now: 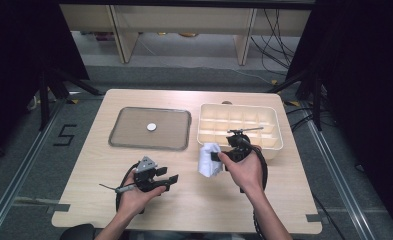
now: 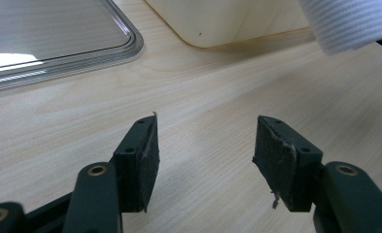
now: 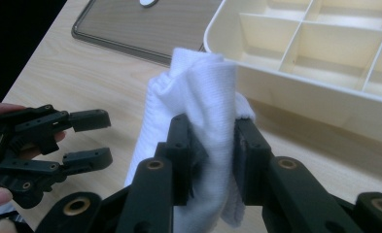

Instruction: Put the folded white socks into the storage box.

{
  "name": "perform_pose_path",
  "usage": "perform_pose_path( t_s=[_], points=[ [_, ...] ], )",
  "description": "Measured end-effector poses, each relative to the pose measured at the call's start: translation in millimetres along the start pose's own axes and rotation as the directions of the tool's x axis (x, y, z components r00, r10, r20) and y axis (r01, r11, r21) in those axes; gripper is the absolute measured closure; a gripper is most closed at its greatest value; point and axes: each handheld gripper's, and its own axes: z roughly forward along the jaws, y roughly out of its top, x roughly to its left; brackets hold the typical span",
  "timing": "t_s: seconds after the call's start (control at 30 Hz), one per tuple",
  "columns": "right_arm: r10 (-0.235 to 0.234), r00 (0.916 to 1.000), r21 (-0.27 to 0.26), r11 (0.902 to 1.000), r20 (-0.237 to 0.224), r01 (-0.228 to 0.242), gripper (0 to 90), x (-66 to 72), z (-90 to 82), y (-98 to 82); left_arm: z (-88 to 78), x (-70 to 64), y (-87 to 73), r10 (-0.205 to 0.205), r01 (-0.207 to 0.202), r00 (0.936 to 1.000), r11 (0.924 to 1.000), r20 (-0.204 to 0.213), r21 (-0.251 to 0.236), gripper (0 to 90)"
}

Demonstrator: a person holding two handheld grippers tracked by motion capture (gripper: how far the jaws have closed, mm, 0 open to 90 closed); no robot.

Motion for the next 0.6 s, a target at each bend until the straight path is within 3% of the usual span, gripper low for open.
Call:
perform_pose_path(
  t_s=[0.3, 0.33, 0.47, 0.5, 0.6],
  points=[
    [-0.010, 0.9994, -0.007, 0.9999, 0.033, 0.010, 72.3, 2.7, -5.1, 11.9, -1.7, 1.1, 0.9, -0.004, 0.004, 1.0000, 1.0000, -0.001, -0.003, 41.4],
    [-0.014, 0.9996, -0.040, 0.9991, 0.023, 0.015, 72.3, 2.7, -4.3, 12.4, -1.8, 1.1, 0.7, -0.004, 0.004, 1.0000, 1.0000, -0.004, -0.002, 41.5],
    [-0.027, 0.9985, -0.020, 0.9994, 0.047, 0.027, 72.3, 2.1, -5.6, 18.8, -1.4, 0.9, 0.2, -0.001, 0.001, 1.0000, 1.0000, -0.004, -0.001, 41.5],
    [-0.019, 0.9994, -0.032, 0.9993, 0.028, 0.020, 72.3, 2.9, -4.8, 19.4, -1.2, 0.7, 0.2, -0.002, 0.002, 1.0000, 1.0000, -0.002, -0.003, 41.4],
    [-0.024, 0.9988, -0.057, 0.9980, 0.042, 0.026, 72.3, 3.3, -3.4, 23.4, -1.5, 0.6, 0.2, 0.002, -0.002, 1.0000, 1.0000, -0.001, 0.001, 41.4]
  ],
)
